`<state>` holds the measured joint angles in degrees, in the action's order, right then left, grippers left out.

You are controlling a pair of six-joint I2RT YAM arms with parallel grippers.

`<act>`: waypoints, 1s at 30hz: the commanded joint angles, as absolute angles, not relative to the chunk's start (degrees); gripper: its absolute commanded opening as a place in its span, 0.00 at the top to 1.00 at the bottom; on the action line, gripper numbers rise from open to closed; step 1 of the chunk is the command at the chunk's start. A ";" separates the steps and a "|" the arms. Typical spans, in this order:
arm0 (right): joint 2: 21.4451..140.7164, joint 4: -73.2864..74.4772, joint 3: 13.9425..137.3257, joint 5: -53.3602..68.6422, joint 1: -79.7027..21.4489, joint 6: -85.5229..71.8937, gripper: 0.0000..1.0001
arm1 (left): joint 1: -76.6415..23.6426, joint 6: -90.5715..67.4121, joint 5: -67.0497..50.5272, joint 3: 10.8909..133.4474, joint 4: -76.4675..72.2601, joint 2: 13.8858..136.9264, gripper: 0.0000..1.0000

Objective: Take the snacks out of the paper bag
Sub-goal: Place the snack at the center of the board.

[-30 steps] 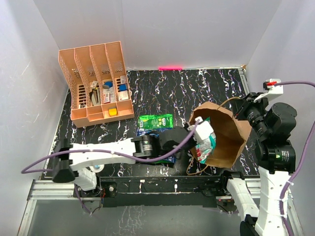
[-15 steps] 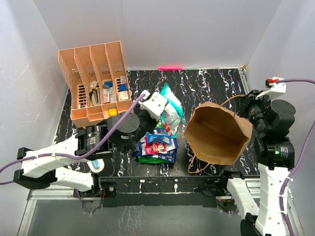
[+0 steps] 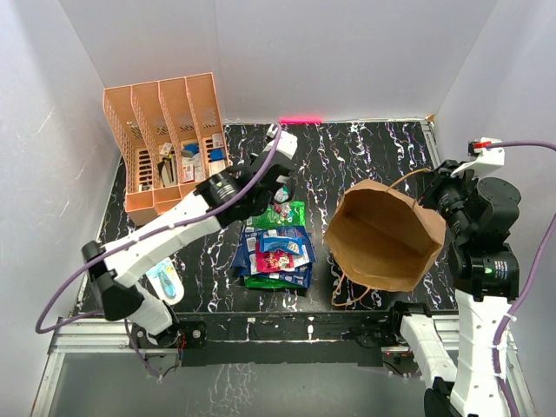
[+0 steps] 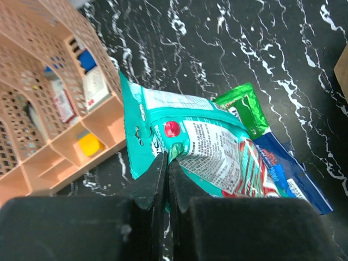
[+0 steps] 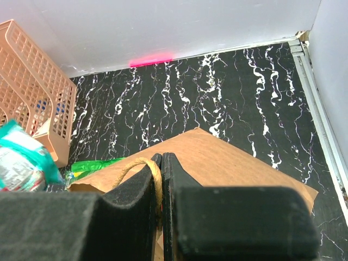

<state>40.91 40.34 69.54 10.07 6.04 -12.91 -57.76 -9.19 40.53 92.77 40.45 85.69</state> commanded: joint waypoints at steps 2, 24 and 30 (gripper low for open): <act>40.27 38.39 71.65 9.78 5.83 -12.15 0.92 | -52.68 -17.06 30.06 98.55 42.55 92.44 1.00; 39.83 38.40 71.10 11.38 5.88 -12.48 0.92 | -42.77 -27.08 13.10 85.79 37.99 98.17 1.00; 39.68 38.58 71.13 11.56 5.80 -12.47 0.92 | -42.15 -28.21 11.05 81.66 37.87 96.52 0.97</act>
